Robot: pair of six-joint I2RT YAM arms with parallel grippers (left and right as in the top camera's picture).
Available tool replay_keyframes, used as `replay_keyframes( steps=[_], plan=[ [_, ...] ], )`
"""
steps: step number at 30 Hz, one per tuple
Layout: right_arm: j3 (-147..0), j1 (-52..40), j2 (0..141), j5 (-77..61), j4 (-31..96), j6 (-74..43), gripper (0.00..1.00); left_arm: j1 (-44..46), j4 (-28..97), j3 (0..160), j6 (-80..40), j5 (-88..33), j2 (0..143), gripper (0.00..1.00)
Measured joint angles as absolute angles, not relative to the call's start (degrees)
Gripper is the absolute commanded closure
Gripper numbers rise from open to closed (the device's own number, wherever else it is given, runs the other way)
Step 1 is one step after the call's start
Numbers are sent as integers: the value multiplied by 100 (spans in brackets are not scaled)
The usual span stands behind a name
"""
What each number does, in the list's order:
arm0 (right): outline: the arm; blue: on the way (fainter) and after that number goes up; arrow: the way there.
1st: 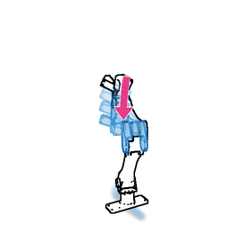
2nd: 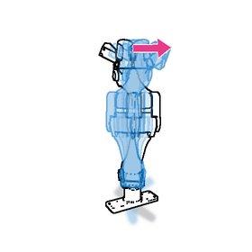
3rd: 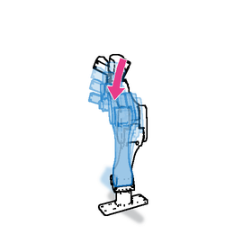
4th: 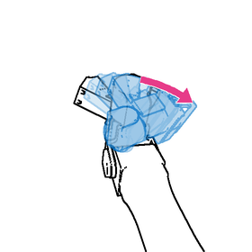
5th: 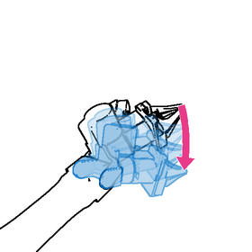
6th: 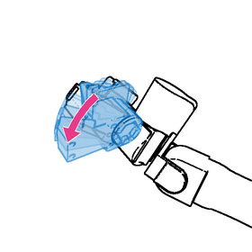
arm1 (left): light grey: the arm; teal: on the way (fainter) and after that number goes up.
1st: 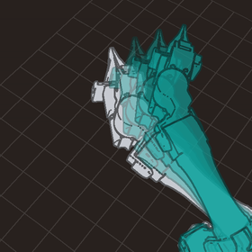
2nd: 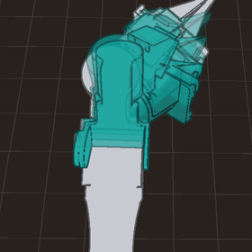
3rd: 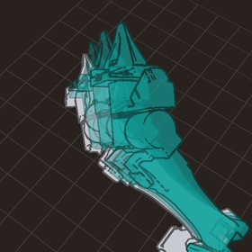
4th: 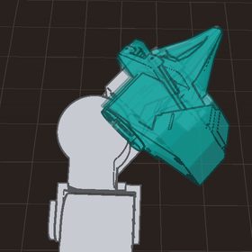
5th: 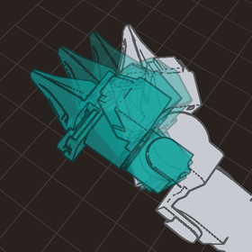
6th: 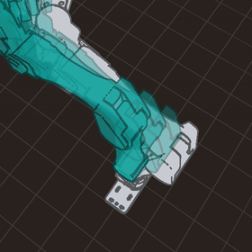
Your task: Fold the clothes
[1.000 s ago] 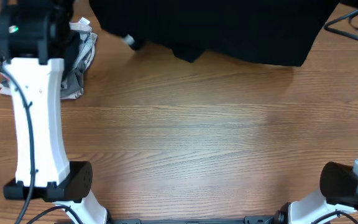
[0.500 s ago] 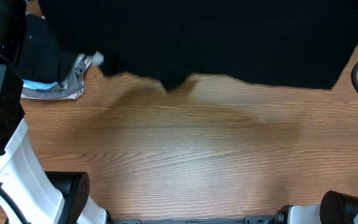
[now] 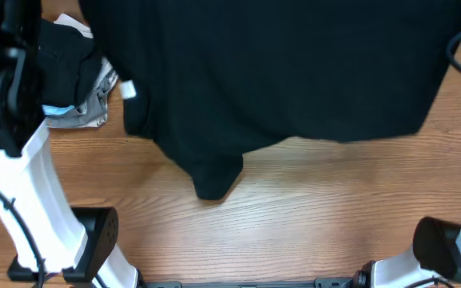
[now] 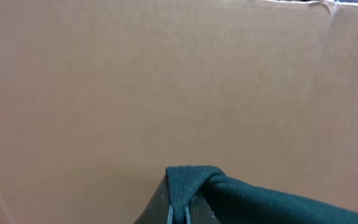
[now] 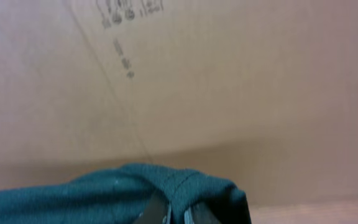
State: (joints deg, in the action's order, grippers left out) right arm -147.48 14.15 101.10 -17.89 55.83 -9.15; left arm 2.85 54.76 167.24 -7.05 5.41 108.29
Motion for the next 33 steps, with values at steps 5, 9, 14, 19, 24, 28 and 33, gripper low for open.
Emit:
replay_keyframes(
  steps=[5, 9, 14, 19, 24, 28, 33],
  plan=[
    [-14728, 1411, 10543, -1903, 4576, -1160, 96, 279, 4595, 16713, -687, 517, 11386, 96],
    [-14720, 1411, 10628, -1973, 4051, -1326, 96, 209, 4160, 16634, -687, 392, 11644, 96],
    [-14720, 1409, 10613, -2018, 3959, -1413, 96, 165, 3929, 16628, -655, 320, 11657, 96],
    [-14720, 1409, 10617, -2021, 4517, -1455, 96, 150, 4657, 16647, -534, 298, 11627, 96],
    [-14562, 1409, 10700, -2062, 5454, -1466, 96, 145, 6152, 16645, -484, 263, 11633, 89],
    [-14475, 1387, 11008, -2025, 6326, -1391, 96, 132, 7295, 16645, -429, 263, 11668, 85],
    [-14383, 1389, 11399, -1900, 7251, -1295, 96, 43, 8322, 16647, -454, 346, 11843, 85]
  ],
)
